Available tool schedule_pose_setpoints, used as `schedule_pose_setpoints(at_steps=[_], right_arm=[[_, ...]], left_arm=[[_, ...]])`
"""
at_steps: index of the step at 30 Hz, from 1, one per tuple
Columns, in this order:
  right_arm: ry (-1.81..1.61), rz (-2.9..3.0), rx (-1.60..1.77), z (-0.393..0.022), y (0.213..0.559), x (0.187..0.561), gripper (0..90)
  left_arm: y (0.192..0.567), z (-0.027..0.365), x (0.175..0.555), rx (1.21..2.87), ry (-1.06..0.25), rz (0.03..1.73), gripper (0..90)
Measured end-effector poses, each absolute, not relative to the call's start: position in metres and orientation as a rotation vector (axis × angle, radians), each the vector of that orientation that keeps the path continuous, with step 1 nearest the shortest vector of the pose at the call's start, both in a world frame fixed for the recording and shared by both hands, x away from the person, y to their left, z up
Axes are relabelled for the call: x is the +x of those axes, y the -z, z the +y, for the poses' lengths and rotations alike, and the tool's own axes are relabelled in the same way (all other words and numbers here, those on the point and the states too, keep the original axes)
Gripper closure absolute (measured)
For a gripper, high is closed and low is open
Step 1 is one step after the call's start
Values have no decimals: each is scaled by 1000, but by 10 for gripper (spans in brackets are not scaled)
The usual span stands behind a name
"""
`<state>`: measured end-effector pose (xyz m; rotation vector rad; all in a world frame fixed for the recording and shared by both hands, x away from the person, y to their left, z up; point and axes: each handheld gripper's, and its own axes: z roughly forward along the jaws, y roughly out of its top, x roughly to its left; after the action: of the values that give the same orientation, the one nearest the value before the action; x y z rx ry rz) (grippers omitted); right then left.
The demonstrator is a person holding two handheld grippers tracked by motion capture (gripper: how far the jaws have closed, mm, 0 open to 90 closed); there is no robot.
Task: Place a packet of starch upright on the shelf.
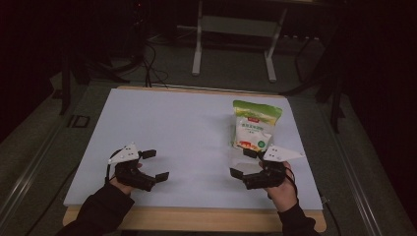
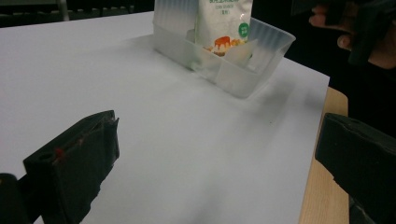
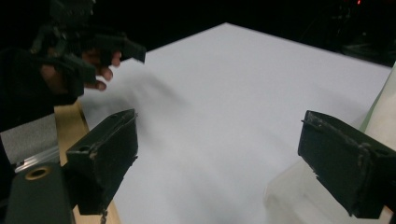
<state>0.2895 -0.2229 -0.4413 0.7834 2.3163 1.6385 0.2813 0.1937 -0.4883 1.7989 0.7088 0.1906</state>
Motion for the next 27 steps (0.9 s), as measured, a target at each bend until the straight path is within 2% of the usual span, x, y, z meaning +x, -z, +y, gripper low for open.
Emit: schedule_pose_setpoints(at_steps=[12,27], right_arm=[[-1605,2338,809,-225,461,277,133],[-1525,2336,780,-236,469,265,116]], left_arm=[[489,192,281,1820,-201,692,3],[494,194,284,1831,-198,703,3]])
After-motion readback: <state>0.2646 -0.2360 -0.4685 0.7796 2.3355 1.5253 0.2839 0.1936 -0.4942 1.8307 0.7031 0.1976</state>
